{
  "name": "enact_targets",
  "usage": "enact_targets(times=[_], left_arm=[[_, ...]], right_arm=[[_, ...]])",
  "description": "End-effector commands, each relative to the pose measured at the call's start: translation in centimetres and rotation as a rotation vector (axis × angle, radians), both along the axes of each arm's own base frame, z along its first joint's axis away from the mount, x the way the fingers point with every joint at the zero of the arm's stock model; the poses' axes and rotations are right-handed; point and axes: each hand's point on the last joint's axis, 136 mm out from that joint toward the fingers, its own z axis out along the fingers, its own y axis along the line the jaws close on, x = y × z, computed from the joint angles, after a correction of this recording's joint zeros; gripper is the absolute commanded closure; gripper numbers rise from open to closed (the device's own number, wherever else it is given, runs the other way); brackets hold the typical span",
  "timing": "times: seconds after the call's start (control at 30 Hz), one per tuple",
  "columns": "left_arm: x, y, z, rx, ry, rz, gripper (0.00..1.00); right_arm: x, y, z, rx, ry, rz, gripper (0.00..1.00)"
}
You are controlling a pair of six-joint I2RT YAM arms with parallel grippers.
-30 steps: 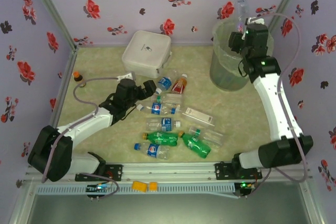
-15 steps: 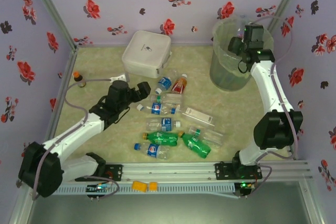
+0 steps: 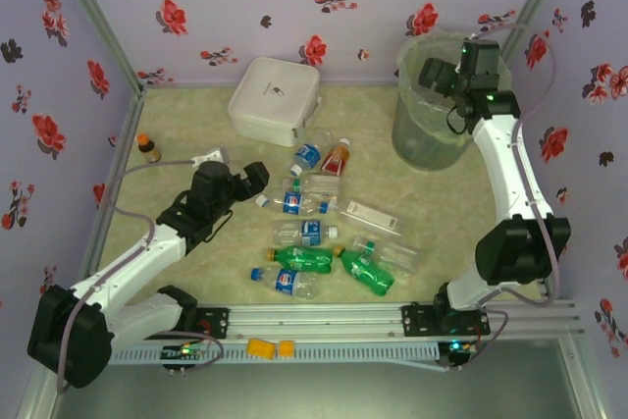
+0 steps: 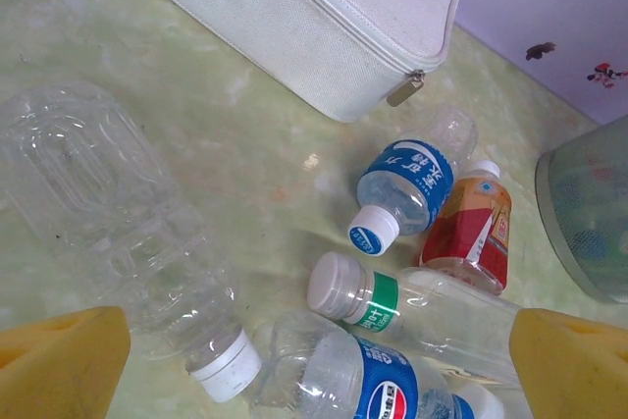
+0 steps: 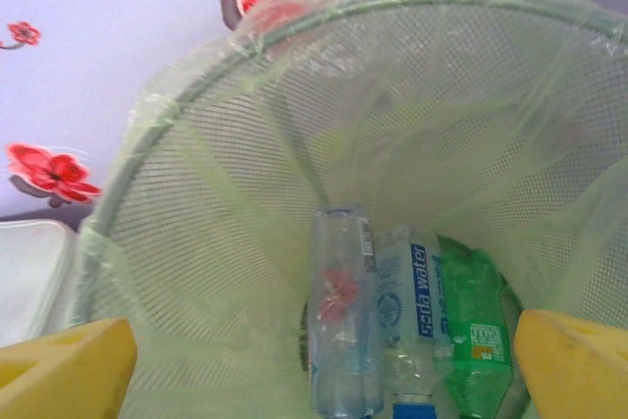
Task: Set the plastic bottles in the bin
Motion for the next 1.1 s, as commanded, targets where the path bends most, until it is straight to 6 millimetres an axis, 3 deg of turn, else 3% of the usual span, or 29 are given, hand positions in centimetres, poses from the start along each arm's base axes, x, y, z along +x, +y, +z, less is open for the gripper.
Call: enact_targets(times=[0.0,0.2,0.37,0.47,0.77,0.93,1.07], left_arm=[[0.7,0.0,0.2,-0.015,-0.007,0.017,0.00],[1.3,-1.3,-0.5,-0.043,0.005,-0.016,0.00],[2.2,-2.9,-0.7,-0.081,0.008,-0.062,0.00],[2.8,-4.1,-0.9,-0.106,0.019,-0.095,0.00],[3.5,-7.3,-1.1,-0.164,0.053,-0.208,0.00],[3.1,-7.2,-1.8,-0.148,0.082,-0.215,0.00],[2.7,-6.9,-2.4,-0.141,0.101,-0.211,0.00]], right_arm=[[-2.0,1.4,3.8,0.021,-0.072,0.056,0.00],[-6.0,5.2,4.6,-0.039,-0.080,0.146,0.00],[-9.8,8.8,2.7,-0.011,-0.055,0.236,0.00],[-12.1,10.5,-0.6,0.015,0.032,0.277,0.00],[-18.1,15.4,-13.1,-0.055,0.390,0.536,0.02],[-19.5,15.9,-18.5,-0.138,0.566,0.576,0.00],[-19.7,16.4,-21.5,-0.229,0.653,0.603,0.00]])
